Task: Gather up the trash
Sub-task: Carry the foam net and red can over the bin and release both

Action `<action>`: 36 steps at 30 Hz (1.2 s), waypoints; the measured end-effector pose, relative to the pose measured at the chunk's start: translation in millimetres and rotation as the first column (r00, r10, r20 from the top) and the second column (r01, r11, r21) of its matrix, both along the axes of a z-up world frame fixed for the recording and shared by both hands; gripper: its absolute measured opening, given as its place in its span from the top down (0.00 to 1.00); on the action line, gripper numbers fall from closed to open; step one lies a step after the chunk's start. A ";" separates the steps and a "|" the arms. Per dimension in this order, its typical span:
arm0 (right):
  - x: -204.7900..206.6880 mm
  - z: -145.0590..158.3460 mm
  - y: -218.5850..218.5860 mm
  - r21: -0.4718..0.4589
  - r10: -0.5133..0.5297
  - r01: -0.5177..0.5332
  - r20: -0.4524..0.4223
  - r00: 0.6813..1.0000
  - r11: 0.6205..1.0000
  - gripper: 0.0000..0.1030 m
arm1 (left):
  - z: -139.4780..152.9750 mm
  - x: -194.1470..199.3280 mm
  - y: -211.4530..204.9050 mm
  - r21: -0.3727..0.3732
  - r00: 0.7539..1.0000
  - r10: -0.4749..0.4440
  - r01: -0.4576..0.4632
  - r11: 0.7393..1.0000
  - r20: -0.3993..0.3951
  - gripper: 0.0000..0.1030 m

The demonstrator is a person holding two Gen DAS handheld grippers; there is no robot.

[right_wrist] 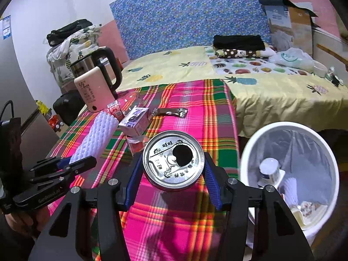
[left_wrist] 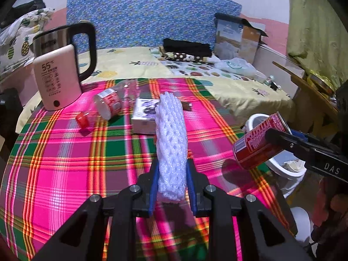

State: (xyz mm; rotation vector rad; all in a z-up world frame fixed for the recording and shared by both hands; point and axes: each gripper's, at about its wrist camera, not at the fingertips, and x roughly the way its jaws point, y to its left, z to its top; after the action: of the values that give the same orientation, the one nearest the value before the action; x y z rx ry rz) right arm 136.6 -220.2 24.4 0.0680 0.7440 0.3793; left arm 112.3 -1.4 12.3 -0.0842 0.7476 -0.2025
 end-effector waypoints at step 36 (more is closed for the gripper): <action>-28.8 1.1 -127.3 -0.012 -0.321 0.321 0.036 0.947 0.947 0.47 | 2.4 23.4 -169.1 -0.021 0.936 -0.351 0.350 0.936 -0.022 0.76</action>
State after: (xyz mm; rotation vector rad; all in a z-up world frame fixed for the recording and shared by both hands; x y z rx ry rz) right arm 107.8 -347.4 25.6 0.1642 0.6892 0.0623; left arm 135.6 -170.5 14.7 0.0321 0.7833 -0.5495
